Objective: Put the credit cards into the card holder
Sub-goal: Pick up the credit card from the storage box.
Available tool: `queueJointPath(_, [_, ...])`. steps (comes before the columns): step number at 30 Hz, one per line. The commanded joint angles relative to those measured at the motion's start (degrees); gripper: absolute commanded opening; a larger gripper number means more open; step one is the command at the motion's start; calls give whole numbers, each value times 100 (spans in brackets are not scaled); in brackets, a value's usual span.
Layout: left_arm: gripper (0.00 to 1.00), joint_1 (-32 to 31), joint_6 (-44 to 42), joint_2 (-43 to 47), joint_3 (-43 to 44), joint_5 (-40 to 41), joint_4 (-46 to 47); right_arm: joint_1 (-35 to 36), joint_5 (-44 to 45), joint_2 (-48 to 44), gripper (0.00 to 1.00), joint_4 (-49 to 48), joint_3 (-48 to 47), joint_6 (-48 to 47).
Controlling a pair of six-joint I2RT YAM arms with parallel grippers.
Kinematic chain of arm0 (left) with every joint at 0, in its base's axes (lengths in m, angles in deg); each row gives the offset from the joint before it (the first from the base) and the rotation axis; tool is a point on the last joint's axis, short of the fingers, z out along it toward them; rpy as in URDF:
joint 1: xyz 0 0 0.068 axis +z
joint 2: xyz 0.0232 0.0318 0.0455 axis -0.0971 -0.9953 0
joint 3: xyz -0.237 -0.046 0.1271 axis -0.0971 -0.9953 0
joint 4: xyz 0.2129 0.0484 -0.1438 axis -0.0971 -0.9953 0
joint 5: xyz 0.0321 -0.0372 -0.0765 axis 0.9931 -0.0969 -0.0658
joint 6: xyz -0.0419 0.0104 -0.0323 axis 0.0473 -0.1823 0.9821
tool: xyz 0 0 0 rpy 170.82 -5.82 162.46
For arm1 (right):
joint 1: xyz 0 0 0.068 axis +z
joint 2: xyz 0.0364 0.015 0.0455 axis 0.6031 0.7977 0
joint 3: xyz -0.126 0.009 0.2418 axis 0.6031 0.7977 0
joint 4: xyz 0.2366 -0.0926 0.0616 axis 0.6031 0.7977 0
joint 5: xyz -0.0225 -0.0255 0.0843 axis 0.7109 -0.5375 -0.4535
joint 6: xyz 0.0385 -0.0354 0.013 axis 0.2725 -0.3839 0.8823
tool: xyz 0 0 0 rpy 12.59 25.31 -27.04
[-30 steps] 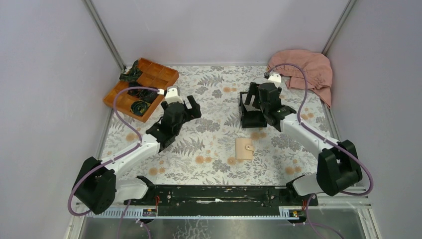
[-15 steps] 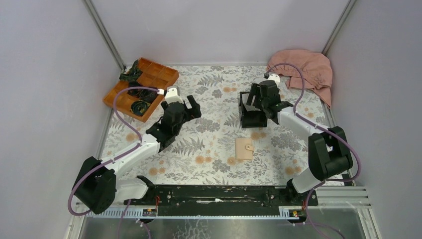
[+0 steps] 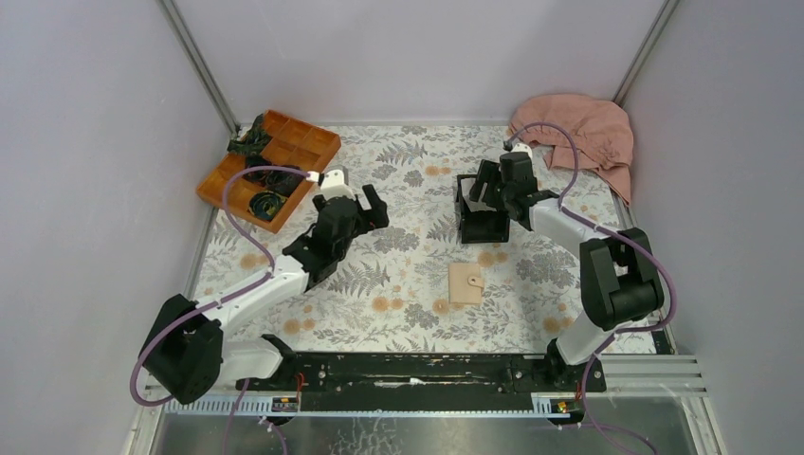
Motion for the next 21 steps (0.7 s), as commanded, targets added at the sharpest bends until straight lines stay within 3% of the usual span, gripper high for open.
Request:
queueJointPath(1, [100,-155,1,93,-41,73,151,-56,-217,-53,77,-181,-327,26])
queueJointPath(14, [100,-601,-28,256,-195,281,36,-243,-599,545,77,-262,-537,243])
queueJointPath(21, [100,-746,-82,110,-136,432,36,-315,-964,447,64,-374,-466,292])
